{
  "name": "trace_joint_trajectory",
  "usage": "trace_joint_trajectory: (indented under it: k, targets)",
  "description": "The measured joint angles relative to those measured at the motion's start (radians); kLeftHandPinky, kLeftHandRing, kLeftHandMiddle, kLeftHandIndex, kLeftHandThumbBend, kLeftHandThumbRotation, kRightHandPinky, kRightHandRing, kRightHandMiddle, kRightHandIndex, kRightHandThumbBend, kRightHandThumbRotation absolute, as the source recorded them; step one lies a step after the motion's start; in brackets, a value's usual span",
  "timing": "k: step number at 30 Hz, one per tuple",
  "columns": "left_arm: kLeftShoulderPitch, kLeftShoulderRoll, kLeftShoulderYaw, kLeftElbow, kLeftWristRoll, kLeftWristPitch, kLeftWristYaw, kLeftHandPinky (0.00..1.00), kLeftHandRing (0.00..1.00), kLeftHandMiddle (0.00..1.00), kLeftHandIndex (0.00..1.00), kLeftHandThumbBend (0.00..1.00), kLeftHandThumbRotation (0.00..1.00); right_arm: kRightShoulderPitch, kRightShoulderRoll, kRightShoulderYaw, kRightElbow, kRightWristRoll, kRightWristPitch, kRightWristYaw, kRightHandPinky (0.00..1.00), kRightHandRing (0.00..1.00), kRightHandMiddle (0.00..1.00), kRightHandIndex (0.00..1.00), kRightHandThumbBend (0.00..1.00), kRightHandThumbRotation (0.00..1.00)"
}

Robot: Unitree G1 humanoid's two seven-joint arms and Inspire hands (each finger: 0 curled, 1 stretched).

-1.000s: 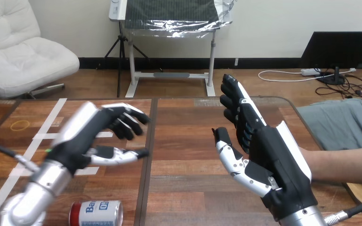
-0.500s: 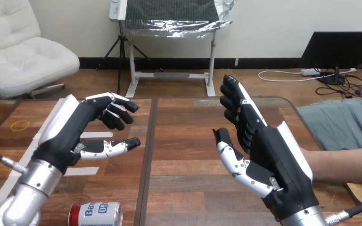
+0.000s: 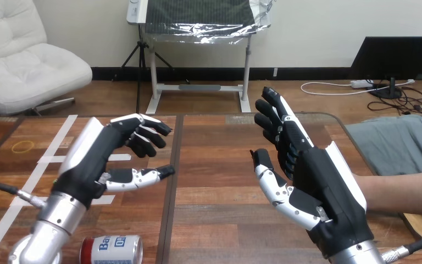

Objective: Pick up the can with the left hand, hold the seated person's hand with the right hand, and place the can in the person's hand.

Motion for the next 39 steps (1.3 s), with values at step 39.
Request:
trace_joint_trajectory:
  k: [39]
  targets:
    - [0.140,0.371,-0.001,-0.480,0.152,0.453,-0.574,0.77,0.83,0.85,0.84,0.96,0.17,0.002,-0.003,-0.017,0.013,0.003,-0.003,0.023,0.93,0.88,0.92,0.93,0.00,0.00]
